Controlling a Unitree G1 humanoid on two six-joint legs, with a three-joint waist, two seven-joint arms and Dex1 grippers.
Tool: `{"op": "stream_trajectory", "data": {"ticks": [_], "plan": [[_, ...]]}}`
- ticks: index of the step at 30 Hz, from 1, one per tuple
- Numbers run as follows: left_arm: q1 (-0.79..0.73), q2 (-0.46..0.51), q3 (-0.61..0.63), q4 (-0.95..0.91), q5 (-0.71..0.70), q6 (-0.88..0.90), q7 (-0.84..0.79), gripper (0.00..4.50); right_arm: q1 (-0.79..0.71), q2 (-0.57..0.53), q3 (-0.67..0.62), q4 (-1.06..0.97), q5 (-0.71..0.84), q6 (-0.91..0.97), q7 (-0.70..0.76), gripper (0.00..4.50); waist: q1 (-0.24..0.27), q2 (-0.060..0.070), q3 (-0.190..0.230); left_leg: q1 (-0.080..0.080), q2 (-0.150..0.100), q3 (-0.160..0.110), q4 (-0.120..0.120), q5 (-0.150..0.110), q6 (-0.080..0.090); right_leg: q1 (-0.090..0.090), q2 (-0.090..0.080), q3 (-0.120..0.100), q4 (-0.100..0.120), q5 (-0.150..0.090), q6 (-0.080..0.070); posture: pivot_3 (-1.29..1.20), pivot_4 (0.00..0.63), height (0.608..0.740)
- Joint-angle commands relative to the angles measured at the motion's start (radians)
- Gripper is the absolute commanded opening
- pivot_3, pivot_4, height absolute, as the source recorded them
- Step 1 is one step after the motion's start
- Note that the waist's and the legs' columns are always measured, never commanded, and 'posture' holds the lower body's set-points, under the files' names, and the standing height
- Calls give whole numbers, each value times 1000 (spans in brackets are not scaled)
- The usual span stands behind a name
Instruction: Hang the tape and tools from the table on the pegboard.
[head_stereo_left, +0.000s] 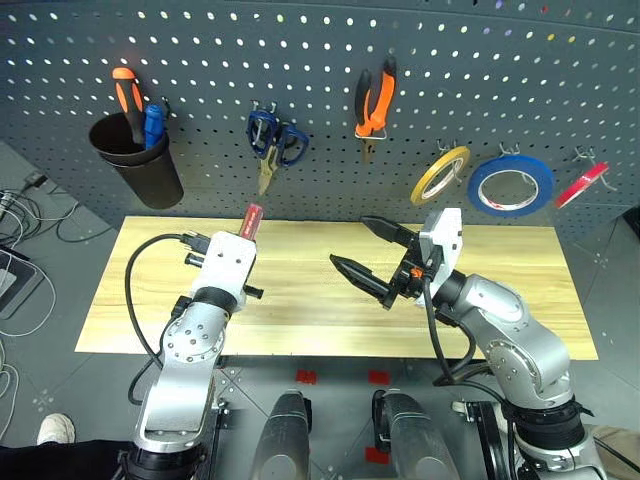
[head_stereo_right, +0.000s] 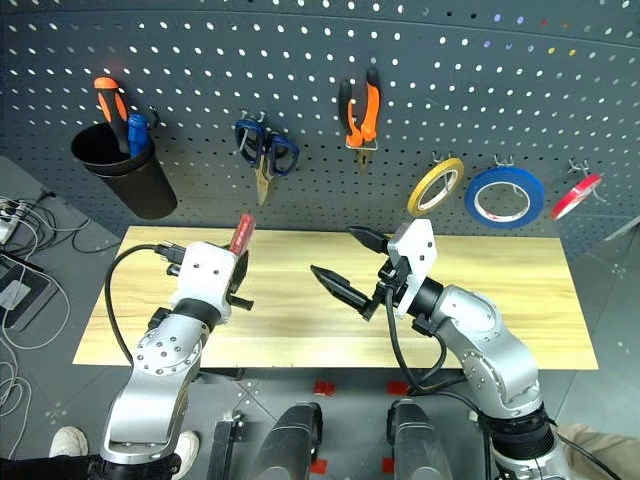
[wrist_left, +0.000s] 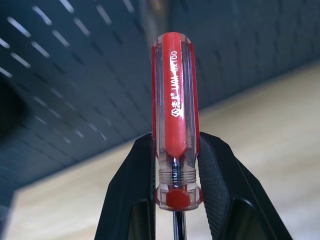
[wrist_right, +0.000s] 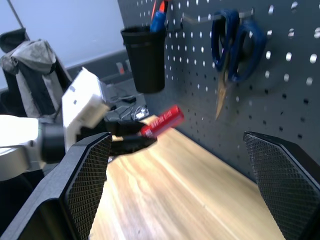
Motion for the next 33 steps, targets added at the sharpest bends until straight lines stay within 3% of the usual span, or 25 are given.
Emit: {"op": "stream_trajectory", "data": {"ticks": [1, 9, 21, 27, 33], "plan": [[-75, -27, 59, -109, 32, -25, 67, 848, -31, 24, -31, -26, 23, -29, -19, 4500, 10, -2, -10, 0, 0, 0, 0, 0, 0, 0, 3, 0, 0, 0, 0, 222, 190, 740], [-454, 32, 144, 90, 36, -61, 113, 848, -153, 90, -39, 45, 22, -44, -26, 4500, 40, -3, -34, 1, 0, 3, 1, 0, -1, 1, 5, 0, 1, 0, 0, 230, 178, 740], [-765, 88, 203, 528, 21, -324, 241, 848, -274, 233, 20, 198, -61, -149, -66, 4500, 40, -4, -36, 0, 1, 5, 1, 1, -2, -1, 7, 0, 1, 0, -1, 213, 180, 740], [-846, 126, 215, 677, 11, -428, 264, 848, -284, 256, 29, 203, -66, -152, -75, 4500, 39, -4, -37, 1, 1, 6, 1, 1, -2, -1, 7, 0, 2, 0, -1, 203, 187, 740], [-818, 133, 233, 726, 0, -467, 276, 848, -281, 256, 24, 201, -71, -147, -76, 4500, 38, -4, -37, 0, 1, 6, 1, 1, -2, -2, 7, 0, 2, 0, -1, 197, 193, 740]]}}
